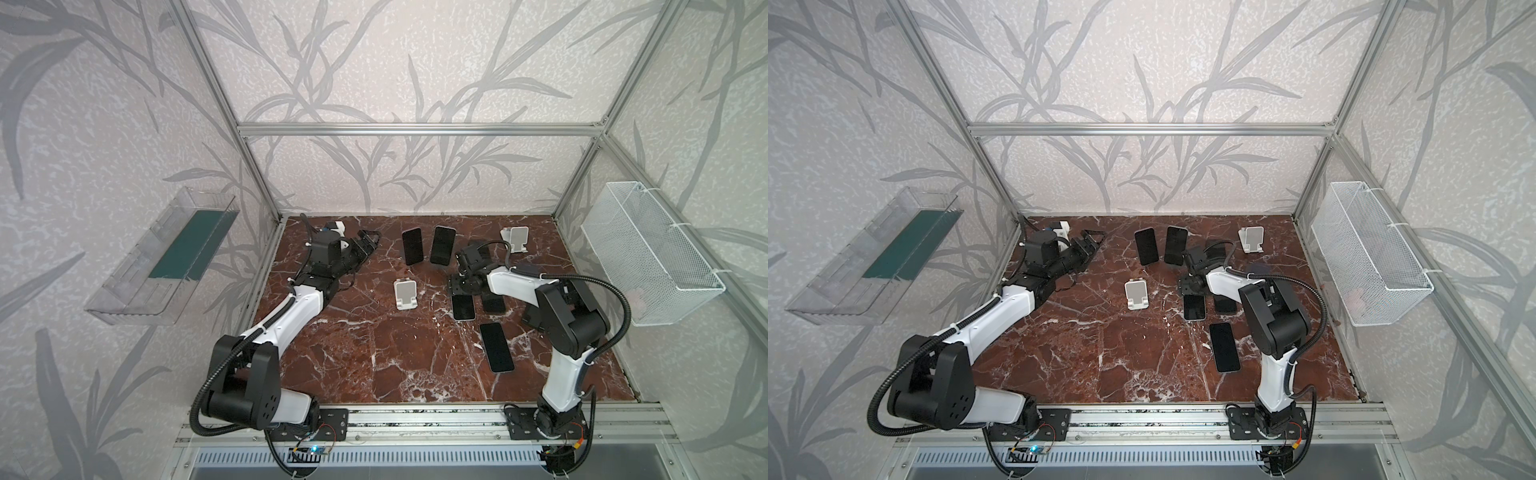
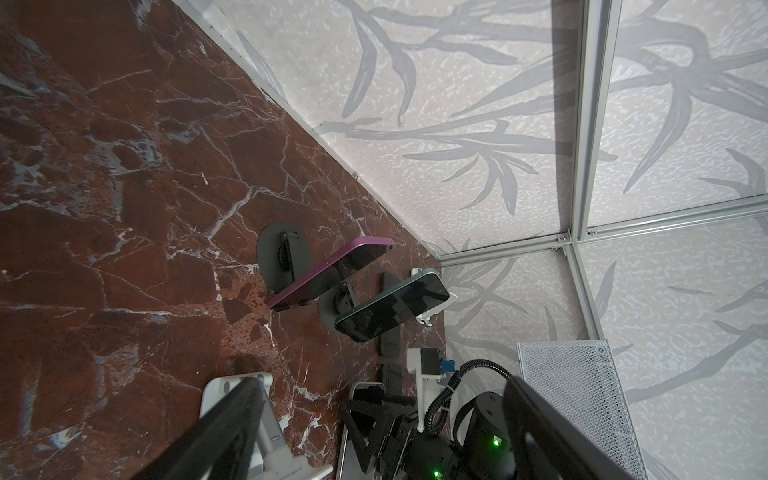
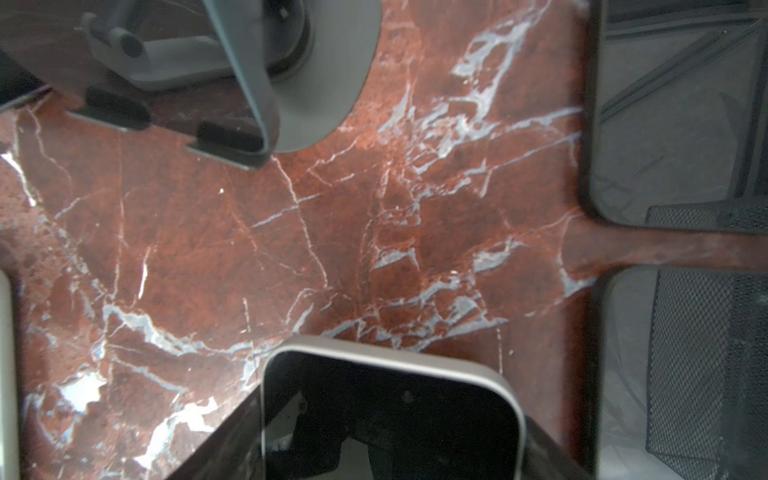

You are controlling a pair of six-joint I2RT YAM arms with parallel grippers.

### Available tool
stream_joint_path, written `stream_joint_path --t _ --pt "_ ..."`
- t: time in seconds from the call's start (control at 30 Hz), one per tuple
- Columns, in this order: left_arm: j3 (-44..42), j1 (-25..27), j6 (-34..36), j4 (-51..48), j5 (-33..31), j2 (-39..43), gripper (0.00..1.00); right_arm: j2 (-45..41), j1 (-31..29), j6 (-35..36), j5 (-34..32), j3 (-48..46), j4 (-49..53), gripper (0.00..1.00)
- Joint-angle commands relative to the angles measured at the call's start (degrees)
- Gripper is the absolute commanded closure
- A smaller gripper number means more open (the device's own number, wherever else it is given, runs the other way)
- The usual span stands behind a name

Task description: Remove the phone from the phone stand

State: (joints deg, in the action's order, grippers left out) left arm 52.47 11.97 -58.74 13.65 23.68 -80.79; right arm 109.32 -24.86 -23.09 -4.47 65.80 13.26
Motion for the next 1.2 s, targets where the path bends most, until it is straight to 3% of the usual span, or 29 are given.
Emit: stream_joint_path --t 0.0,0.5,0.63,0.7,0.83,0.93,1.07,1.17 --pt "1.3 0.3 -0.2 1.1 0.1 -0.2 0.09 1.4 0.0 -2.0 -1.8 -1.5 0.7 0.22" --pt "1.4 0.3 -0.5 1.3 0.7 -0.5 0.1 -1.3 -0.6 -2.3 -3.5 -3.4 -0.9 0.19" --pt "1.6 0.3 -0.1 1.3 0.8 0.3 0.09 -2.9 -0.7 -1.4 -0.7 -1.7 -0.1 0.18" --pt "1.7 0.6 2.0 -1.7 -1.9 1.7 0.01 -4.3 -0.7 -0.2 1.1 0.8 1.9 0.15" --pt "1.6 1.8 8.8 -8.0 -11.7 6.8 0.01 -8.2 -0.8 3.3 2.8 5.7 6.9 0.1" --pt "2.1 2.8 13.6 -8.7 -14.4 8.7 0.02 -14.0 -0.8 5.6 4.1 4.9 7.2 0.08" --pt "3.1 4.8 18.2 -11.1 -18.4 9.1 0.06 -24.2 -0.9 4.0 4.0 -4.2 0.8 0.08" --pt "6.2 10.9 25.8 -16.8 -26.2 9.3 0.06 -33.1 -2.8 1.5 2.0 -16.0 -11.1 0.08"
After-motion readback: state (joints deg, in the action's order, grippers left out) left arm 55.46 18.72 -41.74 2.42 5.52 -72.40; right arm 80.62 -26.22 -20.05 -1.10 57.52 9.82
